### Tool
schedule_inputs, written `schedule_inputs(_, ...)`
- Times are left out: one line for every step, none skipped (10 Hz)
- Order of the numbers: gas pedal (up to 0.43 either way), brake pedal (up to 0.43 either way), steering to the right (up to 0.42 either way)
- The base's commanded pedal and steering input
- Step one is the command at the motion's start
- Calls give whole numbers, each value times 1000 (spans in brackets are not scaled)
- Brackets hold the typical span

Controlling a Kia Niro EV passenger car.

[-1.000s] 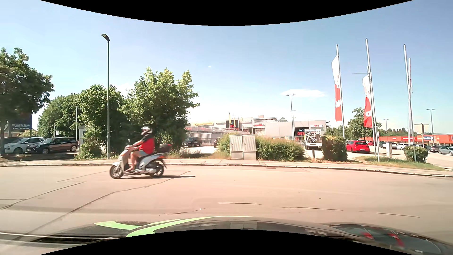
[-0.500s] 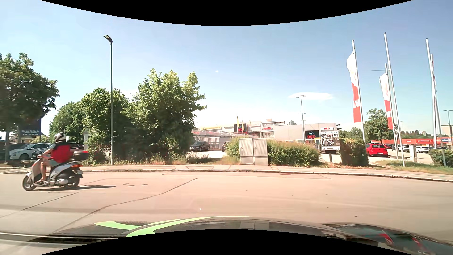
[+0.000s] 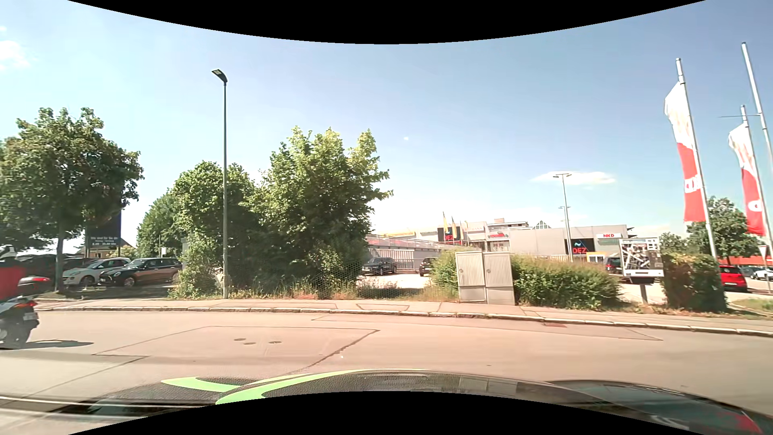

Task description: Follow the waypoints while adhering to traffic rules and regulations

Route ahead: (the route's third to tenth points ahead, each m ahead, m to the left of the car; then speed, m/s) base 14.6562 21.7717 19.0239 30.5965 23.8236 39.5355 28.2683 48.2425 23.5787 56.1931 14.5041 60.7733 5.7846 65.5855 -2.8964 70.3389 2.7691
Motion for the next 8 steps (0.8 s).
schedule_inputs(260, 0, -537)
schedule_inputs(260, 0, -570)
schedule_inputs(260, 0, -595)
schedule_inputs(260, 0, -617)
schedule_inputs(260, 0, -626)
schedule_inputs(260, 0, -632)
schedule_inputs(260, 0, -636)
schedule_inputs(260, 0, -636)
